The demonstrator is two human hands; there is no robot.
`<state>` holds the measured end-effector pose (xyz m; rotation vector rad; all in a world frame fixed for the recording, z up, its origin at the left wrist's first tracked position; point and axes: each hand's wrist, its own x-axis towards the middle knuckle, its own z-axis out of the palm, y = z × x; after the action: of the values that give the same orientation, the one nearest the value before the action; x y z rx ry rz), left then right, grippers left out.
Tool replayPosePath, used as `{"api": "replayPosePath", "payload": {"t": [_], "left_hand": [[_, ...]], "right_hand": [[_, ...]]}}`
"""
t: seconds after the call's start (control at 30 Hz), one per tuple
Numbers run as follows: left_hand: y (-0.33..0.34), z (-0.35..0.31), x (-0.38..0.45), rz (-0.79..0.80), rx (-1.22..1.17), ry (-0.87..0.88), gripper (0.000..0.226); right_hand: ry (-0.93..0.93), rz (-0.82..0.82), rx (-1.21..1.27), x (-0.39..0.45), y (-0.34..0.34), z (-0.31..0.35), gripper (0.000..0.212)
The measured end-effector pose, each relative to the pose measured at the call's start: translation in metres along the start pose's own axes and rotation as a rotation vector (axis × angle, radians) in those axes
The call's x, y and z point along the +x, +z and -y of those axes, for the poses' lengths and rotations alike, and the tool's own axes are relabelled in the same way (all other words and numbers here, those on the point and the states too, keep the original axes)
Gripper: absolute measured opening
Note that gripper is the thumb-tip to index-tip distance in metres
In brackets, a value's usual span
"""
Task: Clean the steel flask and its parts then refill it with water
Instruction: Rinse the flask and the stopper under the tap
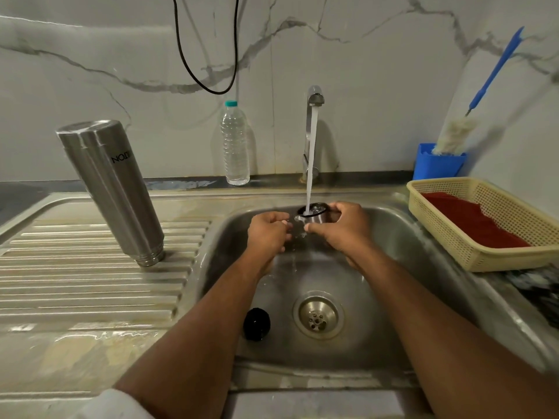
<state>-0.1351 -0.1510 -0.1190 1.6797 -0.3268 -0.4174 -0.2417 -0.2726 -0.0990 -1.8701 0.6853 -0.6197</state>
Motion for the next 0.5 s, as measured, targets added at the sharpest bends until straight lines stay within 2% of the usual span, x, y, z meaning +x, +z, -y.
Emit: {"api": "replayPosePath", "payload": {"t": [0.27,0.5], "left_hand": [[0.0012,0.0007,-0.0003,-0.014,0.004,0.016,0.021],[0.0001,0.0014,0.0030,-0.020,-0.006,0.000,0.023]], "right_hand": [[0.060,-0.062,0.163,0.0027,0.0036,-0.0033,0.047],[0.101,-0.014,0.138,-0.0011,0.0041,0.0011,0.050]]}}
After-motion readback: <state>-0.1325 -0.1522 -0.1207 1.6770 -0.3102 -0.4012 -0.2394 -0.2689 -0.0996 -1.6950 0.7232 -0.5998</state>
